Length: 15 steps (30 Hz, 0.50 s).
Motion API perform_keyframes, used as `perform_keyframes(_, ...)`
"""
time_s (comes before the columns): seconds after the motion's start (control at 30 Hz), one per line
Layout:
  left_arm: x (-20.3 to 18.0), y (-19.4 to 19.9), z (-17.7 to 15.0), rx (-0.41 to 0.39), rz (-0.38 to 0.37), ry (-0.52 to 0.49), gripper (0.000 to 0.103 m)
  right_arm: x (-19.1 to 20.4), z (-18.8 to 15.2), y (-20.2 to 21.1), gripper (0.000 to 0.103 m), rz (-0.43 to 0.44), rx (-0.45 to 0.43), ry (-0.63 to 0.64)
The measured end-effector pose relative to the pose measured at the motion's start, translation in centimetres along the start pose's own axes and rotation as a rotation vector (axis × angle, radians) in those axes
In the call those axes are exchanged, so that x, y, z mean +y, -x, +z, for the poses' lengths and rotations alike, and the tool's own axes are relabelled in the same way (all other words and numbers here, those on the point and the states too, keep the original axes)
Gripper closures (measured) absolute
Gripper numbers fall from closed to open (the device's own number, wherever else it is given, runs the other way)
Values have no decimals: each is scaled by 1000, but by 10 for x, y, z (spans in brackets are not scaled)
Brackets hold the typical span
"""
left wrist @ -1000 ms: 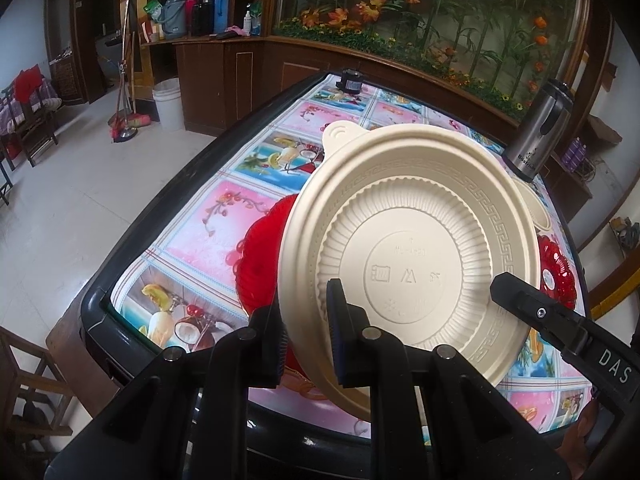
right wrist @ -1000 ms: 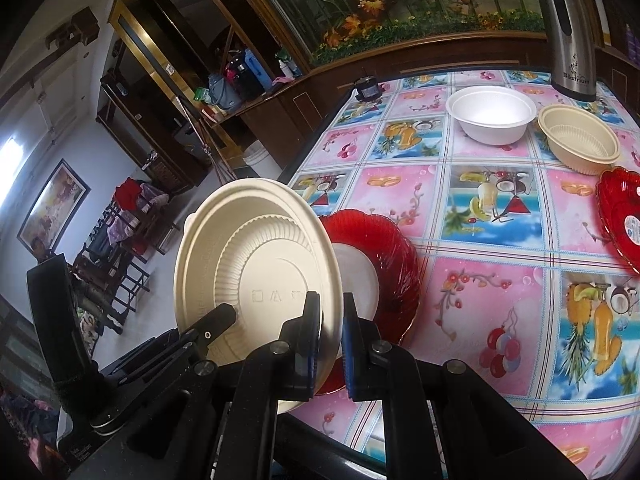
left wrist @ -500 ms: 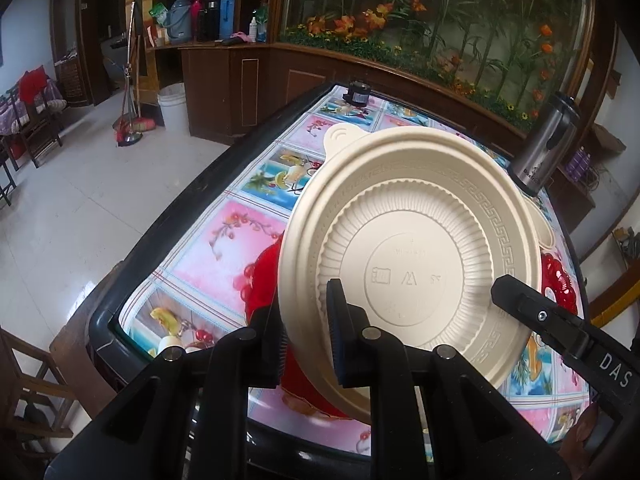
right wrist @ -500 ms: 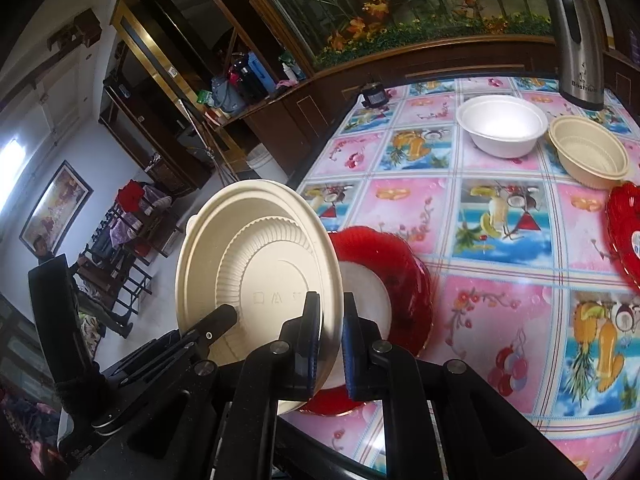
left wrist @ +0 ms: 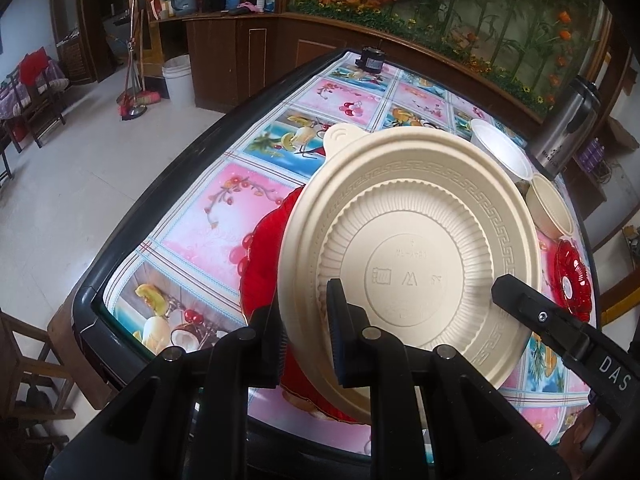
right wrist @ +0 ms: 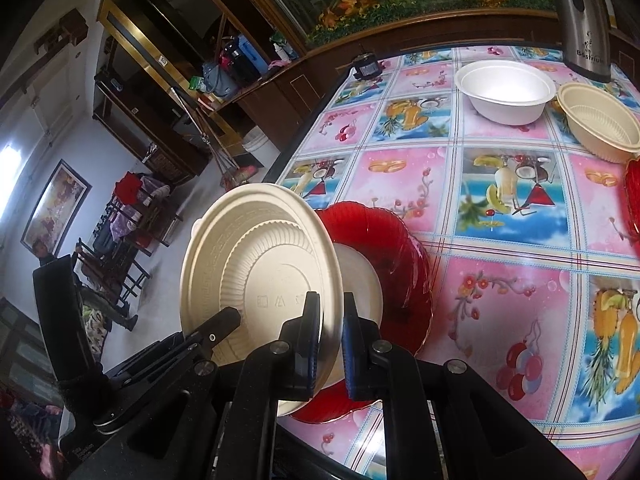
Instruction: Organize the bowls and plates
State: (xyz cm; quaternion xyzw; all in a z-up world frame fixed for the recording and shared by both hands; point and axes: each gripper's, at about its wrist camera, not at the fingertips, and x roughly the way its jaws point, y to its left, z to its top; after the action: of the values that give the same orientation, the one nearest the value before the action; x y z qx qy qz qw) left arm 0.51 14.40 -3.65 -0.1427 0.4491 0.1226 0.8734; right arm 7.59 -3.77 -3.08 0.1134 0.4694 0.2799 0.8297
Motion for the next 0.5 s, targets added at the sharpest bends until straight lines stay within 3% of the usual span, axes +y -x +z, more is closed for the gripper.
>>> perform_keyframes(0.5, -12, -5, 3, 20, 27, -29, 88, -16, 1, -8, 93, 13, 43, -27)
